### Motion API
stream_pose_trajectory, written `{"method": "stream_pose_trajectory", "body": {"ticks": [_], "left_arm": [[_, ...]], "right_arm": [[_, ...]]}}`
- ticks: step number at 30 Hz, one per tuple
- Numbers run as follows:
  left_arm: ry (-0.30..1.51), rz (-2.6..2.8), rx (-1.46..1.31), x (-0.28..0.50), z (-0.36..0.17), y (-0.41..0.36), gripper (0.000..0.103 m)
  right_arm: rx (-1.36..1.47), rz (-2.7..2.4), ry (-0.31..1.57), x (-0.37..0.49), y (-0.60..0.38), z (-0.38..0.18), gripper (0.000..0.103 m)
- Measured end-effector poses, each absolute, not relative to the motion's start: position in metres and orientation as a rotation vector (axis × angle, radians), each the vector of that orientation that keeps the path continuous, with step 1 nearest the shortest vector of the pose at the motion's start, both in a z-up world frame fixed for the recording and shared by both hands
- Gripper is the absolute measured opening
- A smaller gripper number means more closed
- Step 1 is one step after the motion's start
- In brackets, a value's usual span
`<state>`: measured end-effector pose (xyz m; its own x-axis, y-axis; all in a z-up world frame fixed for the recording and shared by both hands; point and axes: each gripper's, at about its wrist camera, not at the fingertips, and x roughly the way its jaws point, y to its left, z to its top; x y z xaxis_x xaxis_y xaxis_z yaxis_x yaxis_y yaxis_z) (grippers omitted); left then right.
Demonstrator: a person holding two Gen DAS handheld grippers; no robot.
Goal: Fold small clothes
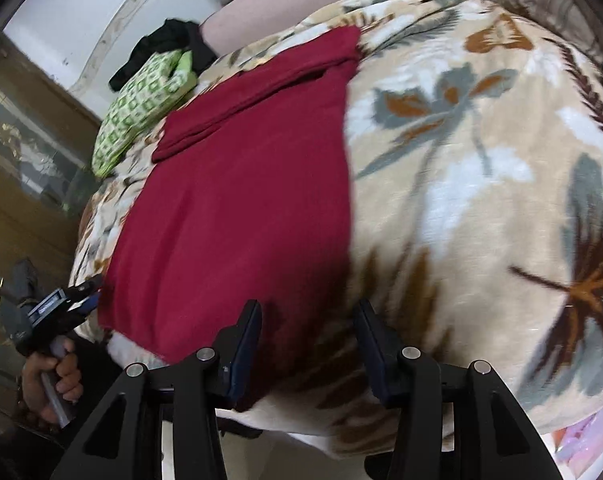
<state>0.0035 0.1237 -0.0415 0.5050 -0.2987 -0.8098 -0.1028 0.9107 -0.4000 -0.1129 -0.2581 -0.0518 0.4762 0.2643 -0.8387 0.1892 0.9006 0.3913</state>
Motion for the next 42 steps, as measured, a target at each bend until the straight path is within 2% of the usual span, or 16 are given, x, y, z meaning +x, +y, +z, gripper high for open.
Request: {"method": "stream_pose_trajectory", "body": {"ticks": [4,15,16,18,19,20,21,24,30,33,37,38,39,41,42], "left_arm": [[1.069,-0.160,-0.431,-0.005,-0.046,0.119,0.073],[1.117,-0.209,-0.414,-0.007,-0.049,0.105,0.073],[1.114,-0.211,-0.398,-0.008,-0.048,0.101,0.069],[1.104,-0.195,-0.381,-0.007,-0.047,0.103,0.038],[1.099,-0.185,-0.395,-0.006,-0.047,0.106,0.029],[1.100,-0.183,-0.411,-0.004,-0.049,0.110,0.015],[1.105,-0.177,-0.436,-0.002,-0.051,0.114,0.013],[1.112,-0.181,-0.467,-0.001,-0.053,0.118,0.013],[1.123,-0.219,-0.457,-0.002,-0.053,0.111,0.013],[1.123,-0.225,-0.460,-0.001,-0.053,0.112,0.013],[1.117,-0.221,-0.452,-0.003,-0.052,0.111,0.013],[1.113,-0.216,-0.439,-0.003,-0.051,0.111,0.013],[1.107,-0.209,-0.423,-0.004,-0.049,0.110,0.007],[1.085,-0.202,-0.403,-0.007,-0.044,0.108,0.006],[1.066,-0.197,-0.384,-0.009,-0.039,0.107,0.006]], "right_arm": [[0.421,0.041,1.113,-0.112,-0.243,-0.055,0.046],[0.585,0.063,1.111,-0.122,-0.253,-0.059,0.046],[0.584,0.063,1.112,-0.122,-0.253,-0.059,0.046],[0.572,0.062,1.116,-0.123,-0.251,-0.058,0.044],[0.564,0.061,1.119,-0.124,-0.250,-0.058,0.043],[0.560,0.058,1.120,-0.123,-0.249,-0.058,0.042],[0.551,0.054,1.120,-0.124,-0.249,-0.058,0.040],[0.557,0.055,1.123,-0.126,-0.249,-0.058,0.034],[0.590,0.056,1.122,-0.133,-0.251,-0.060,0.034],[0.549,0.055,1.133,-0.134,-0.247,-0.060,0.027],[0.621,0.051,1.124,-0.133,-0.255,-0.063,0.026],[0.650,0.050,1.123,-0.134,-0.258,-0.064,0.026],[0.678,0.051,1.120,-0.134,-0.261,-0.065,0.026],[0.681,0.055,1.119,-0.136,-0.261,-0.064,0.026],[0.625,0.056,1.122,-0.136,-0.256,-0.059,0.022]]}}
